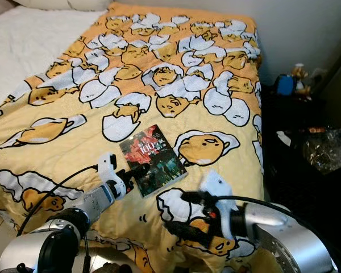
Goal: Clean up the room
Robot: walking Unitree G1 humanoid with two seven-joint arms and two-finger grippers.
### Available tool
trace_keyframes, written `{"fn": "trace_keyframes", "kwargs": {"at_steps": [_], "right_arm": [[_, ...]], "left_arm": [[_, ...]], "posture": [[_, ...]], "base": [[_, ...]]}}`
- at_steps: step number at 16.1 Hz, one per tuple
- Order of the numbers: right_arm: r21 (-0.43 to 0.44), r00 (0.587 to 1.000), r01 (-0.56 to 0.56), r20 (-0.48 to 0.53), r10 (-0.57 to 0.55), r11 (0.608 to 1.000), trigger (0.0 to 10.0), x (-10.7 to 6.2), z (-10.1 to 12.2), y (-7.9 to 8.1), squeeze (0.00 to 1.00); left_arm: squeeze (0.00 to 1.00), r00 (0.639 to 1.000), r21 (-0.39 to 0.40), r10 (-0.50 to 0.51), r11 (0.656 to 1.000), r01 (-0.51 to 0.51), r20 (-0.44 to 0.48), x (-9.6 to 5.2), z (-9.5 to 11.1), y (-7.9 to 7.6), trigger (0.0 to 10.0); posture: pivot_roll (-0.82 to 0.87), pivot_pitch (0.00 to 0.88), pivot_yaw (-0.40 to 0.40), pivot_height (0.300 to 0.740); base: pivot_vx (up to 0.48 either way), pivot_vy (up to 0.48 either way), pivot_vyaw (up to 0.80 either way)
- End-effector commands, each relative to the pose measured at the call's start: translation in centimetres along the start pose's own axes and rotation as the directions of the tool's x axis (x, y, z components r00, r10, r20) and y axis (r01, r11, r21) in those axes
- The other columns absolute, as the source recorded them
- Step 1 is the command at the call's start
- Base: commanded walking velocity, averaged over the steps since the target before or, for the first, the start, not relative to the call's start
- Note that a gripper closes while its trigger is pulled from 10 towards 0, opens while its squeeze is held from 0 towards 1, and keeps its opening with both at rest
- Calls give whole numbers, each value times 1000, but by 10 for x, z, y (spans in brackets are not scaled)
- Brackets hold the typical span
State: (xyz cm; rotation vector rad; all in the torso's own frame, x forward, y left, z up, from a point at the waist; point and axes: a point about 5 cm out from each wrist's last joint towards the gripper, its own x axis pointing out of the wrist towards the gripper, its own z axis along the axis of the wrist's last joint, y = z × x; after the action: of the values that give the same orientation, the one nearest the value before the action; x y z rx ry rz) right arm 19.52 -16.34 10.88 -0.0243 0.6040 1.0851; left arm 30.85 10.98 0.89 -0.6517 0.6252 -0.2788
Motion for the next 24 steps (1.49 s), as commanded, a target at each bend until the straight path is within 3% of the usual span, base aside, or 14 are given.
{"fn": "trace_keyframes", "kwargs": {"at_steps": [1,5,6,7,14,19,24], "right_arm": [[-14,1000,10,-4,-10,1000,10000,-7,-3,-5,0],[4,1000,18,-10,-18,1000,10000,-21,-17,-18,0],[9,1000,15,-8,-15,1000,10000,-25,-23,-23,0],[14,1000,14,-9,-14,1000,10000,-28,-28,-27,0],[18,1000,0,-13,1,1000,10000,-18,-57,-43,0],[40,998,36,-50,-34,999,10000,-49,-86,-69,0],[45,997,48,-66,-45,998,10000,-46,-104,-77,0]], "left_arm": [[0,999,-24,38,999,-38,-28,-1,-8,3,10000],[0,1000,-58,-11,998,12,18,0,-2,0,10000],[0,995,-84,-82,993,88,63,1,4,-7,2784],[0,989,-93,-123,987,131,84,2,7,-11,0],[0,964,-106,-248,961,257,96,1,9,-17,0],[0,961,-100,-262,958,270,83,-1,8,-15,0],[0,962,-102,-258,958,267,87,0,8,-16,0]], "posture": [[-341,147,55,740],[-341,152,58,740],[-340,152,58,740],[-339,150,59,740],[-330,126,61,740],[-332,116,59,740],[-336,114,57,740]], "base": [[0,0,0],[0,0,0],[0,0,0],[0,0,0],[0,0,0],[0,0,0],[0,0,0]]}}
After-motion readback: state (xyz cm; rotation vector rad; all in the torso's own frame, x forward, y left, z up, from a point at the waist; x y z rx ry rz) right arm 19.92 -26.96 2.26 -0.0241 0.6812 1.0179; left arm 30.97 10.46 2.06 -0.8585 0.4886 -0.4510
